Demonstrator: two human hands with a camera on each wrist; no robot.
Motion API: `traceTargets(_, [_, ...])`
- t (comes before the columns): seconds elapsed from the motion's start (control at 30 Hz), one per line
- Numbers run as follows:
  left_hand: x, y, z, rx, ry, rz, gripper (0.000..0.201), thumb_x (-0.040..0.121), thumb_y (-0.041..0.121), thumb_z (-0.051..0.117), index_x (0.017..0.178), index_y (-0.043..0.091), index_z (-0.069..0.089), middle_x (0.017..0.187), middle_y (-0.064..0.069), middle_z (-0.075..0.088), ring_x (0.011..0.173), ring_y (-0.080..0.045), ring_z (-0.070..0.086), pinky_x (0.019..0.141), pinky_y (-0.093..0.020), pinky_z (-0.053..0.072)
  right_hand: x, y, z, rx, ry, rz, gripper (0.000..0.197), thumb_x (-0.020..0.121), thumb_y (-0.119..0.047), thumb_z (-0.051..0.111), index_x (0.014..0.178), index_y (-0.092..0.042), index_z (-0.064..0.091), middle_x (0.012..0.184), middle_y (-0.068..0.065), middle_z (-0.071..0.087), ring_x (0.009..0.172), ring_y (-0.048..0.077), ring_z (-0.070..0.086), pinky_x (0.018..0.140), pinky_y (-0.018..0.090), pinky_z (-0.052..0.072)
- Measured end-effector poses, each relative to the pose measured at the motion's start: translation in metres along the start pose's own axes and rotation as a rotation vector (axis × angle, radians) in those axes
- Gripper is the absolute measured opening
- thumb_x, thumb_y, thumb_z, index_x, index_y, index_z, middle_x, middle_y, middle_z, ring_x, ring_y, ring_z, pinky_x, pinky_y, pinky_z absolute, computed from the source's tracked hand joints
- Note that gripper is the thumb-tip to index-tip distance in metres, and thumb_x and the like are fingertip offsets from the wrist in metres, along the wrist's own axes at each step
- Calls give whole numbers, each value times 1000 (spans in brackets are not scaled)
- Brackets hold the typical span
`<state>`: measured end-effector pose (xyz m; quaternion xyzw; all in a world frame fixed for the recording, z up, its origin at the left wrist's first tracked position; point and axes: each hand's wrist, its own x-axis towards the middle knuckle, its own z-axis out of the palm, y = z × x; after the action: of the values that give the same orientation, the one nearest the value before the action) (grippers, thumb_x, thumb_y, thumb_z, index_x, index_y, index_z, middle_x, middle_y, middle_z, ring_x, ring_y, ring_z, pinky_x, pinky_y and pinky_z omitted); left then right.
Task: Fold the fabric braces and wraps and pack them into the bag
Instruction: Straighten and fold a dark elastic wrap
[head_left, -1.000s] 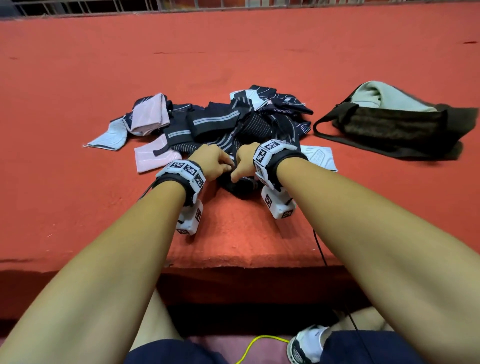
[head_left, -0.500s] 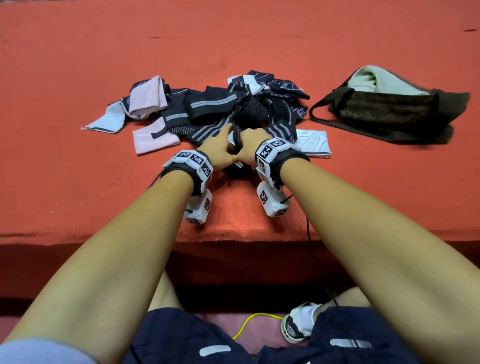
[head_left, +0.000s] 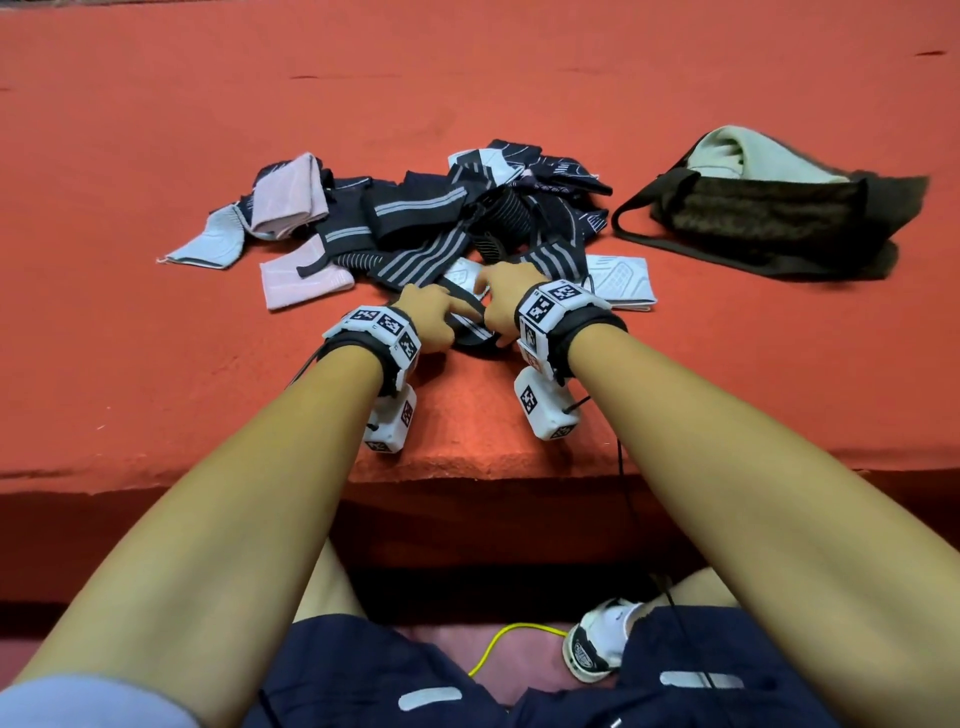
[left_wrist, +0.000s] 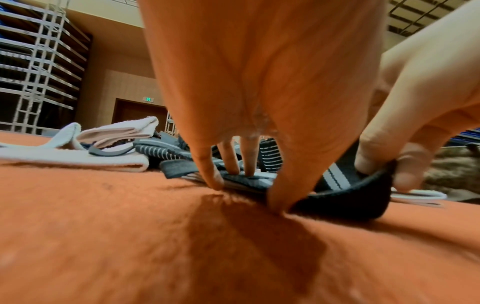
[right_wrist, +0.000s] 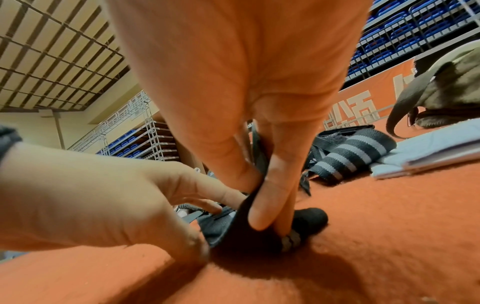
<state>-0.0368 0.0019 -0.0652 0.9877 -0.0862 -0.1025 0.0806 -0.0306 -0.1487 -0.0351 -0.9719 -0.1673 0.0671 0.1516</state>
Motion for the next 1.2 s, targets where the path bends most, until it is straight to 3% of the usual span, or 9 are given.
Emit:
traceTargets(0.13, [-2,-2,3,62,50,31,48,91,27,65,136,40,57,152,-8,43,138,-34,39,116,-41,24,0,-5,0,-25,10,55,35,89,-19,66,122,-8,64,116,14,67,103,30,67,74,32,52])
traceTargets(0.2, [-2,-4,5,18,109,56,35,97,26,59,130,34,64,150,-5,47,137,-29,42,115,-33,24,-2,-7,-1,21,43,86,28,88,-18,67,113,-7,64,108,16,70,92,31,70,67,32,52])
traceTargets(0.27, [-4,-5,5,-60,142,71,28,97,23,61,123,29,71,143,1,55,133,-22,48,113,-28,28,-6,-6,-3,91,89,104,25,86,-13,63,111,-7,63,101,16,72,85,31,71,71,35,58])
traceTargets(0.4, [-14,0,5,-142,145,32,25,92,34,64,114,43,72,123,9,66,121,-22,56,106,-47,43,-19,5,0,190,149,133,39,85,-5,53,123,-7,58,105,17,71,93,33,70,84,44,59])
traceTargets(0.57, [-32,8,7,-205,189,46,36,81,49,47,108,49,71,109,15,73,107,-16,66,97,-42,50,-43,8,12,304,175,120,40,89,-4,56,128,-5,55,106,18,70,85,32,73,83,44,59])
traceTargets(0.73, [-45,12,-5,-170,157,32,29,92,32,58,112,49,71,111,9,74,106,-19,65,95,-40,52,-49,-2,11,274,181,117,44,87,-8,61,131,-7,53,116,20,66,88,34,72,82,45,59])
traceTargets(0.87, [-52,10,-20,-129,172,22,29,94,30,59,115,45,71,105,4,74,100,-22,65,90,-39,53,-51,-7,-3,202,184,93,36,87,-7,58,123,-4,58,116,20,65,105,37,64,88,39,54])
traceTargets(1.0, [-64,16,-26,-89,158,14,32,93,26,57,116,44,71,98,2,73,94,-24,65,85,-37,54,-59,-13,-5,175,177,85,32,88,-7,58,119,-3,58,118,21,63,108,38,60,78,35,47])
traceTargets(1.2, [-87,29,-12,-113,200,12,38,85,39,49,116,49,68,105,2,75,99,-26,66,87,-42,55,-77,-13,4,210,190,79,38,86,-6,60,123,-4,57,111,21,65,105,39,61,88,45,53])
